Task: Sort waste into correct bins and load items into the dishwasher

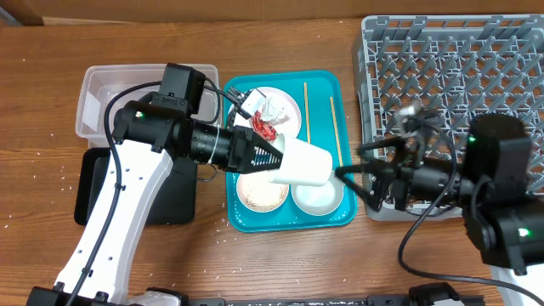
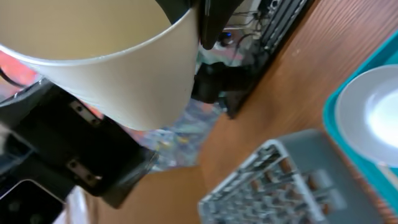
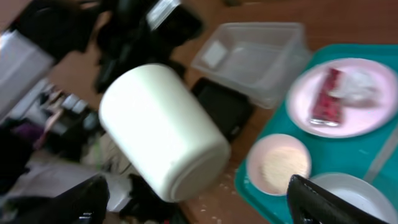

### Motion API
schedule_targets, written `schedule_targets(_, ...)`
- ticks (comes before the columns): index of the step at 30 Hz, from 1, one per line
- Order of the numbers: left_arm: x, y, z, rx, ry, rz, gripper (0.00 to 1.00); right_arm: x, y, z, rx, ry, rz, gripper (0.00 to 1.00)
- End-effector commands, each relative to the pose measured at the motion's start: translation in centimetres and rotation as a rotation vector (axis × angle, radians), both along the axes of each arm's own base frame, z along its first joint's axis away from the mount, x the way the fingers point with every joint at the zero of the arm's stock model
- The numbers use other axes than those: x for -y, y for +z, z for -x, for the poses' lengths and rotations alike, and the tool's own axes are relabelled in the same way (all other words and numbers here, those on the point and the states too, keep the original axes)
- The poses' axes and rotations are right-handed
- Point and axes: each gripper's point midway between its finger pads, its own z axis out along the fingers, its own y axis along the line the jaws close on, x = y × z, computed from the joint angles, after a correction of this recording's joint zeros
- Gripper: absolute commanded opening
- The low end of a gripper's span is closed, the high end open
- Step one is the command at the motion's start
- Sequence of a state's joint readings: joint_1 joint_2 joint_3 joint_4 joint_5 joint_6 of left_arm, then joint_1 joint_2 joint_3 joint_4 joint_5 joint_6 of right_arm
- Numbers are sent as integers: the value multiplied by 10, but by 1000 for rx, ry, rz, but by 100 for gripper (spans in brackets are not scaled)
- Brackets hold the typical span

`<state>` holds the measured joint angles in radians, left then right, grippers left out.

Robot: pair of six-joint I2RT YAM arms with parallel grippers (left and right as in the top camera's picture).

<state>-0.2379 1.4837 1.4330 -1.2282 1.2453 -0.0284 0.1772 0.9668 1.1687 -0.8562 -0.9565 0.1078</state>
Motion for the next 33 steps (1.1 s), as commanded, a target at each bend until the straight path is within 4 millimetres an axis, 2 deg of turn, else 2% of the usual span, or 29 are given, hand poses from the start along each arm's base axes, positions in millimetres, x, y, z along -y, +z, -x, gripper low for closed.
schedule_targets(1,3,19,6,56,-53,122,4,-27,19,26,56,205,-69,93)
schedule_targets(6,4,20,6,56,-54,126,4,-47,14,28,66,269,-55,93)
schedule_targets(10,3,20,7,49,-54,123,4,-56,12,24,75,294,-60,77)
schedule_targets(12,3,19,8,39,-52,116,4,-57,14,22,87,294,-63,74)
schedule_targets(14,2,18,9,39,-55,113,4,-57,16,21,99,292,-67,66)
schedule_targets(16,2,17,10,37,-56,112,4,-57,17,20,106,292,-68,63)
schedule_targets(18,2,17,11,36,-56,111,4,-57,16,19,105,286,-64,66)
schedule_targets(19,2,17,11,34,-56,109,4,-56,14,17,104,273,-56,74)
schedule_targets(21,2,17,11,32,-56,107,4,-55,13,15,103,257,-46,78)
schedule_targets(31,2,16,11,31,-55,106,5,-55,13,14,94,247,-48,66)
schedule_targets(33,2,15,11,30,-53,99,11,-54,12,11,98,227,-37,61)
